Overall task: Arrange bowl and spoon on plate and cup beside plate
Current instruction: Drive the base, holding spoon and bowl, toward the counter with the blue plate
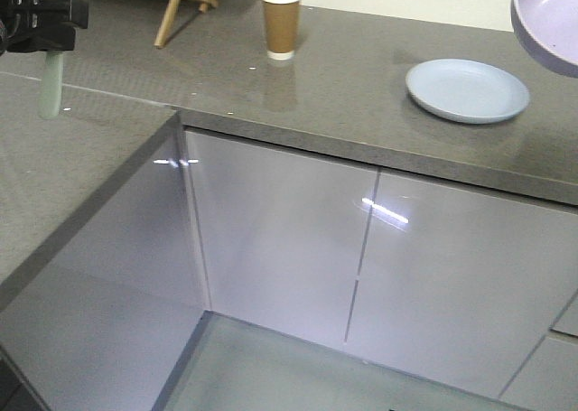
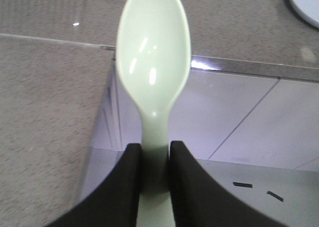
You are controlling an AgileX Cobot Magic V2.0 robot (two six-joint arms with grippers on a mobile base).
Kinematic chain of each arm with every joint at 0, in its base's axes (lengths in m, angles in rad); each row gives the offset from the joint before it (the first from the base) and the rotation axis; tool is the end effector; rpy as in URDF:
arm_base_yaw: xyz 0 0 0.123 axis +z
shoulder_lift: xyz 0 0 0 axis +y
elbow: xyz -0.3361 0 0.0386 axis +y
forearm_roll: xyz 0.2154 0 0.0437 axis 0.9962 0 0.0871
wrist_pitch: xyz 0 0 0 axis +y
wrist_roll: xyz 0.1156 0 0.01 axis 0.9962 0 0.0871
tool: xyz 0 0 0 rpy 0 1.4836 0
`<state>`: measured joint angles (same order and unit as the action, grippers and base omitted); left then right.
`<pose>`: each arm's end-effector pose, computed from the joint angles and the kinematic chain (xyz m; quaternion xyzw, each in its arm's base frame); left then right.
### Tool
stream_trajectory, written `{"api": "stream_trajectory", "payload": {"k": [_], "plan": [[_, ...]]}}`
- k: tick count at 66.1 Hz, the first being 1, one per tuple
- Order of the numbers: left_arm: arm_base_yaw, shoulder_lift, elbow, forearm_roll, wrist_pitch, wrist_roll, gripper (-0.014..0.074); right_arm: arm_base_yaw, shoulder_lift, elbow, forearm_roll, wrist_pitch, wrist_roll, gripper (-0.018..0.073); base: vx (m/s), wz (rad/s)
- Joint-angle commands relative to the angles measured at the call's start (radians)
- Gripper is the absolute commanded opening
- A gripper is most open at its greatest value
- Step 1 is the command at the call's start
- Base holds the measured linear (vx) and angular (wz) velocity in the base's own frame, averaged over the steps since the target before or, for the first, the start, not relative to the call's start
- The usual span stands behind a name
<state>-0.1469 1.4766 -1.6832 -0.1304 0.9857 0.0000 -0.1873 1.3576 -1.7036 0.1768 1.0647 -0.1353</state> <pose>0.2927 -0.0560 0.4749 0.0568 0.9013 -0.0954 0.4187 0.2464 -0.0285 0.5067 0.0263 0.8879 0.0147 0.4591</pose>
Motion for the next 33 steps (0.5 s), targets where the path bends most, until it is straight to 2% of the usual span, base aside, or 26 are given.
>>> {"api": "stream_trajectory", "payload": {"k": [1,33], "plan": [[-0.006,-0.038,-0.031,-0.016,-0.058,-0.01,-0.0006,-0.006,-0.03,-0.031,0.011,-0.071,-0.007,-0.0006,-0.04,-0.35],[-0.006,-0.038,-0.031,-0.016,-0.058,-0.01,-0.0006,-0.006,-0.03,-0.031,0.011,-0.07,-0.007,-0.0006,-0.02,-0.34]]}}
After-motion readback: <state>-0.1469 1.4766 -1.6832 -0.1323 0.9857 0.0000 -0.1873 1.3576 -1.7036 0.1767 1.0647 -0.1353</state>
